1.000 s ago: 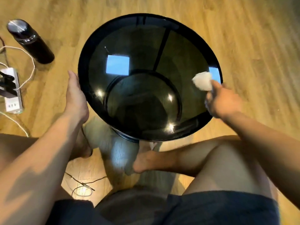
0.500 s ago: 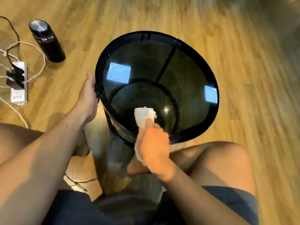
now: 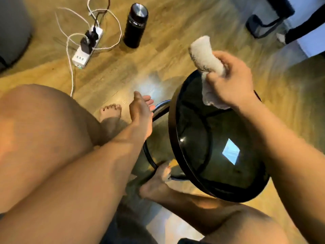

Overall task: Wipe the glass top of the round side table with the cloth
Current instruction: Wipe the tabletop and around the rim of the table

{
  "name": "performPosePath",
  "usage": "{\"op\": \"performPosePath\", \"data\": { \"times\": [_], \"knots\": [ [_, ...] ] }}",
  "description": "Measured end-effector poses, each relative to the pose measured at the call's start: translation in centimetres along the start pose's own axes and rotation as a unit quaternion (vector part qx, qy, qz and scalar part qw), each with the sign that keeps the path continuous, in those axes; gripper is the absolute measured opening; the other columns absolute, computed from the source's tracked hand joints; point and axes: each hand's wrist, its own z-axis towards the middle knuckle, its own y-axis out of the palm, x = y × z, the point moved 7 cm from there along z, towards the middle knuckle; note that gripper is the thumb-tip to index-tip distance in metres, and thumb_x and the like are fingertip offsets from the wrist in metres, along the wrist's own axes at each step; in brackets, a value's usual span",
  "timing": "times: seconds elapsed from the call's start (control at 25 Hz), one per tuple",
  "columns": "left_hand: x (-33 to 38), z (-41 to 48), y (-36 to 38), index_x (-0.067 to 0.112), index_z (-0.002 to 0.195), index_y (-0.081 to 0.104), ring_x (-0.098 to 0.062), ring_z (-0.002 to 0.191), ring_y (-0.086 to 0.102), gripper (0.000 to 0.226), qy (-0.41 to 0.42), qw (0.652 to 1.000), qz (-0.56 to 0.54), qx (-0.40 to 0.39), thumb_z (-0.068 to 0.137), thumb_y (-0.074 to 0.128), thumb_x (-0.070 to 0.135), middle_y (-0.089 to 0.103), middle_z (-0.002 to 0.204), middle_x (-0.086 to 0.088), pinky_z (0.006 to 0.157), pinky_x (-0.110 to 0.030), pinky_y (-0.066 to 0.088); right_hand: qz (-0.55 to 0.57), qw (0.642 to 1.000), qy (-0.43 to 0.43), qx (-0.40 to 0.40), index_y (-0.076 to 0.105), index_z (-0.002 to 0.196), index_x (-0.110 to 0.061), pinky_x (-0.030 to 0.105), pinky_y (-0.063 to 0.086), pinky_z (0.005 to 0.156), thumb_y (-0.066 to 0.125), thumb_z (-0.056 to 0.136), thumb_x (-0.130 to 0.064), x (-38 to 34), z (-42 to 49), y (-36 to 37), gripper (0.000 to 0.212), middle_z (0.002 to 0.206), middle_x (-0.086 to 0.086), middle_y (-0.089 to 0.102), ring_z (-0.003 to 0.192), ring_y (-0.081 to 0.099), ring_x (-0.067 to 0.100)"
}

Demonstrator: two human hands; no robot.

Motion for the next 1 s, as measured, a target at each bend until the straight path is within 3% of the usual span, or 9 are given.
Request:
{"op": "performPosePath", "data": {
  "times": [0.16, 0.28, 0.36, 0.44, 0.56, 0.64, 0.72, 0.8, 1.0],
  "knots": [
    [1.1, 0.7, -0.7, 0.012, 0.093, 0.067, -0.021, 0.088, 0.063, 0.046, 0.062, 0.995, 0.054, 0.05, 0.102, 0.031, 0.039, 0.07, 0.096, -0.004, 0.078, -0.032, 0.043, -0.241, 0.936, -0.195, -0.165, 0.054, 0.136, -0.031, 0.044, 0.053, 0.079, 0.056, 0.085, -0.027, -2.3, 1.8, 8.7, 0.052, 0.118, 0.013, 0.058, 0.104, 0.06, 0.04],
    [-6.3, -5.6, 2.2, 0.018, 0.133, 0.051, -0.022, 0.12, 0.051, 0.04, 0.037, 0.969, 0.237, -0.056, 0.1, 0.039, 0.038, 0.055, 0.131, -0.004, 0.096, -0.036, 0.041, -0.356, 0.897, -0.111, -0.235, 0.056, 0.132, -0.029, 0.046, 0.05, 0.087, 0.053, 0.091, -0.039, 0.0, 5.1, 11.7, 0.043, 0.122, 0.016, 0.056, 0.116, 0.053, 0.039],
    [-8.8, -9.0, 3.3, 0.021, 0.148, 0.033, -0.021, 0.14, 0.035, 0.051, 0.053, 0.962, 0.247, -0.107, 0.1, 0.041, 0.035, 0.037, 0.153, -0.002, 0.112, -0.034, 0.031, -0.4, 0.873, -0.088, -0.267, 0.061, 0.123, -0.023, 0.046, 0.044, 0.095, 0.046, 0.09, -0.048, 0.8, 5.5, 12.9, 0.044, 0.121, 0.017, 0.06, 0.121, 0.047, 0.037],
    [-7.4, -7.5, 2.7, 0.016, 0.138, 0.052, -0.024, 0.131, 0.046, 0.041, 0.076, 0.978, 0.187, -0.058, 0.1, 0.04, 0.027, 0.053, 0.142, -0.007, 0.105, -0.029, 0.035, -0.386, 0.861, -0.151, -0.294, 0.066, 0.112, -0.021, 0.042, 0.042, 0.09, 0.039, 0.085, -0.053, -0.4, 2.9, 14.6, 0.05, 0.113, 0.013, 0.064, 0.118, 0.047, 0.036],
    [-3.9, -3.9, -2.1, 0.006, 0.102, 0.064, -0.029, 0.099, 0.058, 0.028, 0.011, 0.986, 0.005, 0.163, 0.095, 0.041, 0.017, 0.066, 0.11, -0.016, 0.074, -0.026, 0.037, -0.35, 0.824, -0.256, -0.366, 0.07, 0.098, -0.026, 0.036, 0.039, 0.075, 0.03, 0.08, -0.062, -2.7, -5.1, 15.2, 0.057, 0.096, 0.002, 0.065, 0.1, 0.05, 0.029],
    [-1.4, -1.5, -4.5, 0.009, 0.102, 0.058, -0.024, 0.097, 0.056, 0.018, 0.025, 0.97, -0.036, 0.24, 0.098, 0.041, 0.014, 0.061, 0.112, -0.014, 0.079, -0.027, 0.04, -0.365, 0.772, -0.322, -0.41, 0.071, 0.098, -0.03, 0.037, 0.038, 0.072, 0.036, 0.084, -0.068, -2.9, -7.7, 14.7, 0.054, 0.098, -0.001, 0.063, 0.095, 0.049, 0.026],
    [0.7, 0.7, -4.5, 0.013, 0.099, 0.055, -0.027, 0.098, 0.059, 0.015, 0.07, 0.972, -0.035, 0.22, 0.098, 0.041, 0.015, 0.062, 0.107, -0.011, 0.085, -0.035, 0.047, -0.389, 0.73, -0.376, -0.417, 0.072, 0.098, -0.032, 0.037, 0.038, 0.073, 0.044, 0.085, -0.067, -2.5, -6.6, 15.0, 0.047, 0.104, 0.0, 0.061, 0.099, 0.049, 0.027],
    [1.9, 1.5, -3.3, 0.015, 0.092, 0.056, -0.029, 0.091, 0.063, 0.015, 0.108, 0.977, -0.035, 0.18, 0.096, 0.042, 0.013, 0.065, 0.095, -0.008, 0.079, -0.033, 0.05, -0.423, 0.77, -0.33, -0.345, 0.071, 0.096, -0.022, 0.037, 0.037, 0.075, 0.051, 0.086, -0.063, -1.6, -0.7, 15.8, 0.046, 0.107, 0.008, 0.059, 0.104, 0.048, 0.033],
    [0.0, 0.9, -1.2, 0.021, 0.093, 0.06, -0.008, 0.081, 0.062, 0.019, 0.123, 0.987, 0.01, 0.108, 0.099, 0.042, 0.018, 0.063, 0.087, 0.01, 0.057, -0.003, 0.038, -0.459, 0.853, 0.051, -0.245, 0.071, 0.094, -0.012, 0.039, 0.054, 0.076, 0.059, 0.083, -0.062, 5.7, 13.8, 11.8, 0.052, 0.09, 0.017, 0.062, 0.084, 0.058, 0.033]
  ]
}}
